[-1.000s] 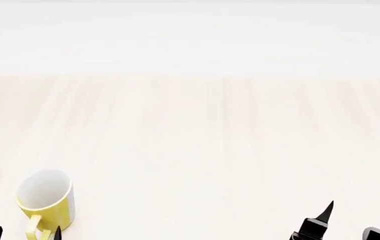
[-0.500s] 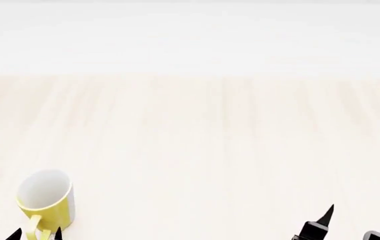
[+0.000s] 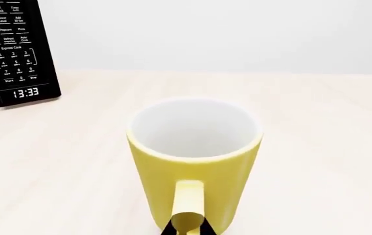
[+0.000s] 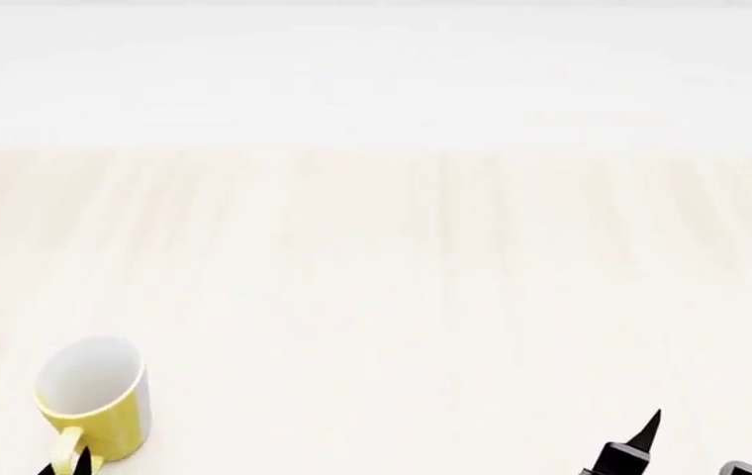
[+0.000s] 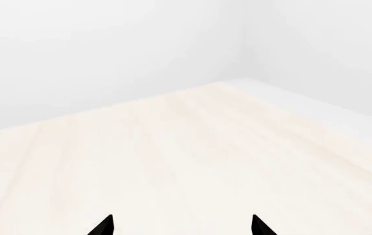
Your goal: Put the yellow and white mug to the front of the white mug.
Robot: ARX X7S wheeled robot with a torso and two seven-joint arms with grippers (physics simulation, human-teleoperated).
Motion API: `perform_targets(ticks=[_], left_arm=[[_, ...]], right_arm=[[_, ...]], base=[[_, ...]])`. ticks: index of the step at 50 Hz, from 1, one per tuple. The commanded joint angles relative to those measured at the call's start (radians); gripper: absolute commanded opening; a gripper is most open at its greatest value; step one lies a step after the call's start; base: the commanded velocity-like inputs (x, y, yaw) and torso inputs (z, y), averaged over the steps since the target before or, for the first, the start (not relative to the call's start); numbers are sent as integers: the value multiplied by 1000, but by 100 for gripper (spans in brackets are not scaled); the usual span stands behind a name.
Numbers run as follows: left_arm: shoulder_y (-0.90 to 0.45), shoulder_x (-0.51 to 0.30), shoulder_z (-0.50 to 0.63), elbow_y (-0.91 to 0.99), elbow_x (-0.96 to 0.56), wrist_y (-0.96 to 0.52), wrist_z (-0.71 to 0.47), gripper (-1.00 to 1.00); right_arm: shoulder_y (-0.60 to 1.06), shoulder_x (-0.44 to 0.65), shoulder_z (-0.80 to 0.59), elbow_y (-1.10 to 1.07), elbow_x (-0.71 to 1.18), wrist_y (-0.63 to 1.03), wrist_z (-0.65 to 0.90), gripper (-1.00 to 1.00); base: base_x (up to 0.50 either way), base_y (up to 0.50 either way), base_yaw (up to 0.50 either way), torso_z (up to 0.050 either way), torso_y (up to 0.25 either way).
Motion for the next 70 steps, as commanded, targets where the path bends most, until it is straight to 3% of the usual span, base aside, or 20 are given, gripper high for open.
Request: perform_targets(ticks=[1,12,14,15,17,19,21,24,29,35,41,44,50,70], left_arm=[[-9,-18,9,-9,-21,36,40,-100],[-132,-101,48,-138,-107,73,295,-100],[-192,-130,58,-202,-145,81,407,-100],[-232,-155,77,-247,-178,99,535,-100],[-286,-173,88,-315,-182,145,626,-100],[-398,-193,95,-412,-265,92,804,-100],[-481,-206,132,-501,-256,90,919,-100],[-645,-231,192,-650,-282,-61,1130,-100],[-867,-166,208,-1018,-249,-1,1237,-100],[-987,-134,185,-1176,-254,21,1314,-100],[-971,-101,198,-1160,-215,56,1338,-100],[-890,-111,225,-958,-209,-17,1316,-100],[-835,-104,247,-796,-224,-77,1330,-100],[-733,-99,233,-741,-255,-25,1336,-100]], right_arm=[[-2,3,-1,3,6,-5,3,100],[3,4,-10,6,7,-4,6,100],[3,7,-10,1,8,0,8,100],[3,8,-10,-1,8,1,9,100],[4,9,-9,1,10,0,9,100],[8,8,-11,9,10,-2,9,100],[10,8,-12,10,10,-2,9,100],[15,10,-19,13,6,-2,9,100],[19,10,-28,48,-8,-21,7,100],[11,16,-28,49,-16,-27,17,100],[17,18,-29,56,-15,-29,18,100],[10,17,-32,47,-14,-30,18,100],[13,16,-37,50,-11,-30,17,100],[5,19,-38,66,-1,-44,17,100]], base=[[0,0,0,0,0],[0,0,0,0,0],[0,0,0,0,0],[0,0,0,0,0],[0,0,0,0,5],[0,0,0,0,0],[0,0,0,0,0],[0,0,0,0,0],[0,0,0,0,0],[0,0,0,0,0],[0,0,0,0,0],[0,0,0,0,0],[0,0,0,0,2],[0,0,0,0,0]])
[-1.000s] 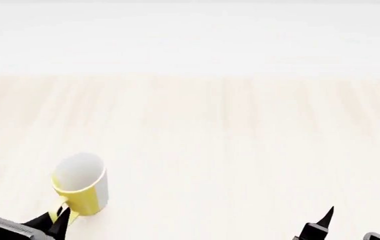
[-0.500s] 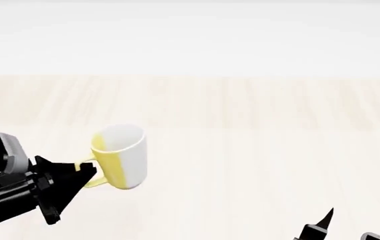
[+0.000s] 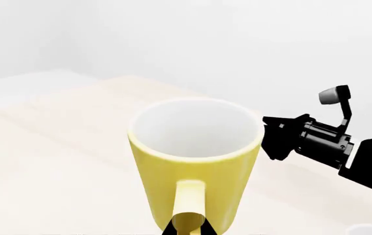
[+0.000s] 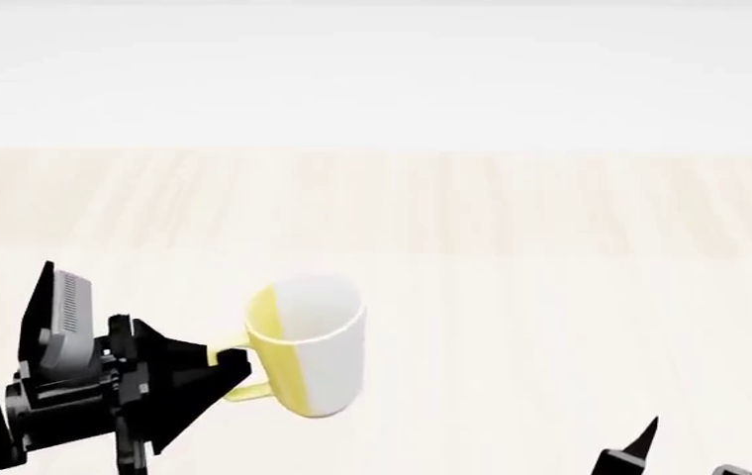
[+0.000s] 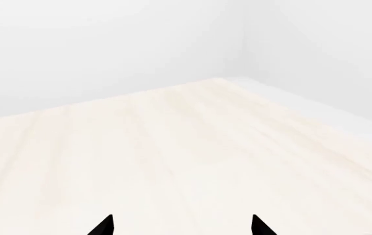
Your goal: Put the yellow and white mug to the front of the white mug.
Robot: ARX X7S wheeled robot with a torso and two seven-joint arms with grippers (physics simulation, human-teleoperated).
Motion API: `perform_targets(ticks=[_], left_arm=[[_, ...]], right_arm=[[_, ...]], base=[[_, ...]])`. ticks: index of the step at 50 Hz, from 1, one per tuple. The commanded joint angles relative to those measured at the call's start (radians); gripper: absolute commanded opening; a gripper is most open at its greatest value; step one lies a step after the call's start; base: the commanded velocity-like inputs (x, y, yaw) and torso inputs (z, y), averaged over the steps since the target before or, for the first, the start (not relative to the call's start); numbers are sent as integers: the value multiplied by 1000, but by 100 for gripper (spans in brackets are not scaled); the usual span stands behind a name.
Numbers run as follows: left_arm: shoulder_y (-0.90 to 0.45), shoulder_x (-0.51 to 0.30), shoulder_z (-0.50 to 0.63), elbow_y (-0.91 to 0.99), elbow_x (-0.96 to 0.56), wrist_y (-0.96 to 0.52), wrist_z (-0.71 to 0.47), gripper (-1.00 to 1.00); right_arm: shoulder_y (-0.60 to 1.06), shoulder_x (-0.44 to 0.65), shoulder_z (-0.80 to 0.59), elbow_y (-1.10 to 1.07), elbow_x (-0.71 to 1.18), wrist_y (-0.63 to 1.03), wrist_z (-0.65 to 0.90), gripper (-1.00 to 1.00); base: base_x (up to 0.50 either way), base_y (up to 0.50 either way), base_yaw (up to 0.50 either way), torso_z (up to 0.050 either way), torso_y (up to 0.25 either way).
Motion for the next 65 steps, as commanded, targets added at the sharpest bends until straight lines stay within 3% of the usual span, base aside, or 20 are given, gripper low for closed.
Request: perform_targets(ticks=[1,32,44,65], left_arm=[[56,6,-18,29,-25,29,16,-100],[135,46,0,-75,14,208,16,-100],[38,116,10,-395,73,404,19,-100],[74,137,-56,-403,214,408,-12,-100]], right_arm=[[-2,1,-2,9,5,-7,1,100],[-5,6,-21,-22,12,10,14,100],[-11,8,-23,-24,19,5,15,100],[-15,13,-22,-19,30,-4,17,100]], base=[[0,0,0,0,0],[0,0,0,0,0],[0,0,0,0,0],[0,0,0,0,0]])
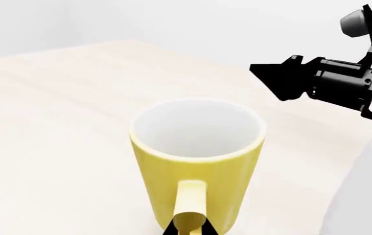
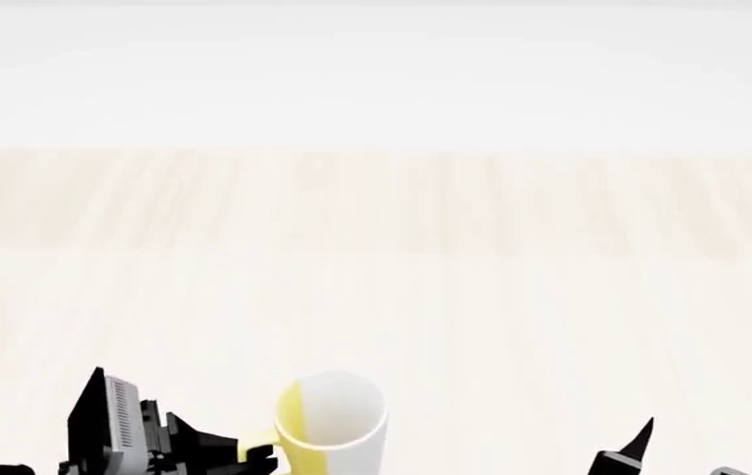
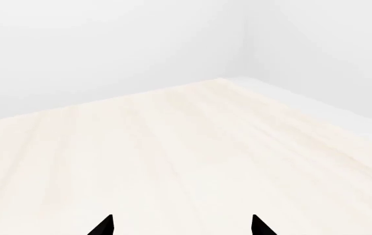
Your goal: Put the yellow and white mug to the front of the white mug.
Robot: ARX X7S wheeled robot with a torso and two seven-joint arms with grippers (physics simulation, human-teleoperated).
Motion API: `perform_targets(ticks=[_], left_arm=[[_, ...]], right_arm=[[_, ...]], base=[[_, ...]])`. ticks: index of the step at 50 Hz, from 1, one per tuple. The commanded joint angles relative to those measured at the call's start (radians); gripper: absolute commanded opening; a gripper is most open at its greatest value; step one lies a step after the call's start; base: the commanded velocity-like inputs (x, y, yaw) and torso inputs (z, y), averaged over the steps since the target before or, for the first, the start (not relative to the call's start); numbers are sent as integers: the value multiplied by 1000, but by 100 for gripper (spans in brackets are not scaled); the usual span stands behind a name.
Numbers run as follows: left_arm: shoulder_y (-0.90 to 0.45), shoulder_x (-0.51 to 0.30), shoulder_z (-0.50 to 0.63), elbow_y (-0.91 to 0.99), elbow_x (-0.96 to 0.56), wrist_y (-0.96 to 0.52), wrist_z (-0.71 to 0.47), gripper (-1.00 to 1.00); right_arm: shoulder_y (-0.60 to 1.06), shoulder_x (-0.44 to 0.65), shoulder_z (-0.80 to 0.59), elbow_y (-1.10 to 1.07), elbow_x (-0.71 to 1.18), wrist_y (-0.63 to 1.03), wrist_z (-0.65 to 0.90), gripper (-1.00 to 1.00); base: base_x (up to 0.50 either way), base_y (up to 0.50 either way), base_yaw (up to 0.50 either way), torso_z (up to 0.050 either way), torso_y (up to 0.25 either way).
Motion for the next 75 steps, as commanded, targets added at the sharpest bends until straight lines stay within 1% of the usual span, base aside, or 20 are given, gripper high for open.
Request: perform_targets(ticks=[1,17,26,27,47,50,51,56,59,63,71,73,75], left_arm=[[9,21,-30,-33,81,9,-22,-100],[16,29,-108,-33,166,8,-9,-100],[19,32,-131,-33,210,16,-9,-100],[21,34,-128,-33,221,18,-29,100],[17,35,-186,-33,247,14,2,100],[14,31,-202,-32,238,12,20,100],[10,28,-218,-32,217,5,56,100],[9,20,-240,-6,189,-11,99,100],[83,4,-254,204,157,-127,110,100],[145,-15,-274,395,104,-255,139,100],[254,-55,-301,694,-2,-435,188,100],[262,-59,-309,721,-21,-451,192,100],[267,-64,-336,765,-72,-495,200,100]], right_arm=[[-2,3,1,2,7,-5,1,100],[-2,5,-2,9,12,-9,3,100],[-2,6,-5,13,15,-12,4,100],[-2,7,-5,12,15,-12,4,100],[1,8,-12,30,20,-22,4,100],[-1,8,-12,27,21,-20,6,100],[-1,9,-12,25,21,-19,6,100],[-2,9,-13,23,24,-20,8,100],[-1,9,-16,23,23,-18,8,100],[-2,10,-17,20,25,-17,10,100],[-1,10,-20,21,28,-18,11,100],[-2,11,-21,21,28,-18,11,100],[-3,12,-19,22,30,-19,12,100]], base=[[0,0,0,0,0],[0,0,0,0,0],[0,0,0,0,0],[0,0,0,0,0],[0,0,0,0,0],[0,0,0,0,0],[0,0,0,0,0],[0,0,0,0,0],[0,0,0,0,0],[0,0,0,0,0],[0,0,0,0,0],[0,0,0,0,0],[0,0,0,0,0]])
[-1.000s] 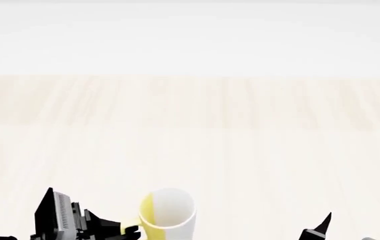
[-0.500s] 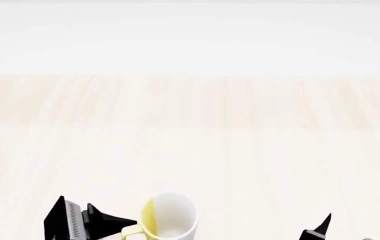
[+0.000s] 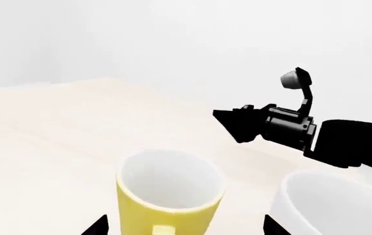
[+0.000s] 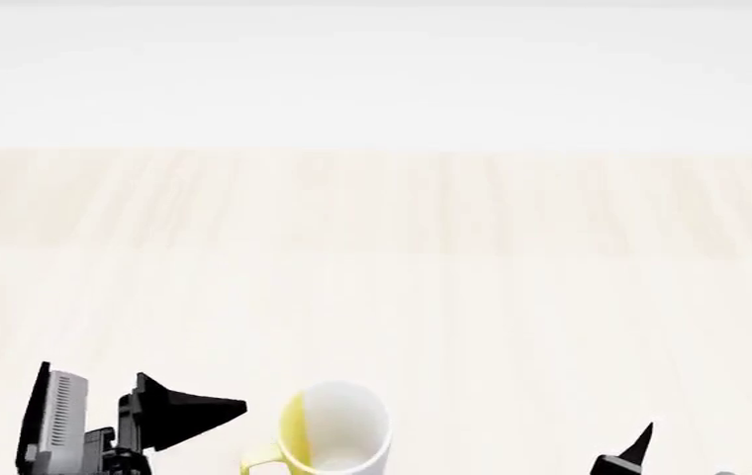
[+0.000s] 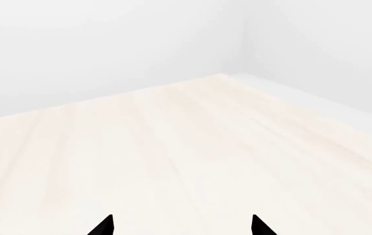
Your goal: Put the yellow and white mug to the front of the white mug.
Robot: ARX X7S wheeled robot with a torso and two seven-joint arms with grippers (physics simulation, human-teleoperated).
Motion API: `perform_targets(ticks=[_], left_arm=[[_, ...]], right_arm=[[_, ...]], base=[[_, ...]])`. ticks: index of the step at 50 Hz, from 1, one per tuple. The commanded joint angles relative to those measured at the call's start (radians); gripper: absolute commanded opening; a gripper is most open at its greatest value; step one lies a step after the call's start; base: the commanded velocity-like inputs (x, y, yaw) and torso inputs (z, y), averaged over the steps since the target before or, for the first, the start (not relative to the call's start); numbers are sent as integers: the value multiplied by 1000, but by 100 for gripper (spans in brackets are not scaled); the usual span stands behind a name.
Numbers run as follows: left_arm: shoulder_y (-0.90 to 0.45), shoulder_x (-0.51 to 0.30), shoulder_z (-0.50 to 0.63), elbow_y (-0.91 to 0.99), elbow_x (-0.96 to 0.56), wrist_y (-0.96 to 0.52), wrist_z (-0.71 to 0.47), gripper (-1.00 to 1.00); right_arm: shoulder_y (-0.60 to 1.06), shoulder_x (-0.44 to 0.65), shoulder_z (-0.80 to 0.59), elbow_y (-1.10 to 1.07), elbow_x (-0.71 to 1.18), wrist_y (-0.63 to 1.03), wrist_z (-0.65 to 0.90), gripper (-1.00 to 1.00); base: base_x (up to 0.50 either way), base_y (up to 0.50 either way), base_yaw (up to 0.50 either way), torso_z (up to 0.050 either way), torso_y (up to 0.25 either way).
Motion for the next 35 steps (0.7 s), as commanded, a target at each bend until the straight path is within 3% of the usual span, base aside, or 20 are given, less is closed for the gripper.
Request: perform_targets(ticks=[1,28,35], left_arm=[[98,-40,-67,316,-152,-201,54,100],[254,-81,-277,531,-498,-328,99,100],[347,-87,-349,694,-622,-362,84,100]], right_arm=[[-1,2,-2,0,4,-1,3,100],[-2,4,-8,15,12,-15,4,100],[-5,5,-11,7,13,-14,6,100]], base=[[0,0,0,0,0],[0,0,0,0,0],[0,0,0,0,0]])
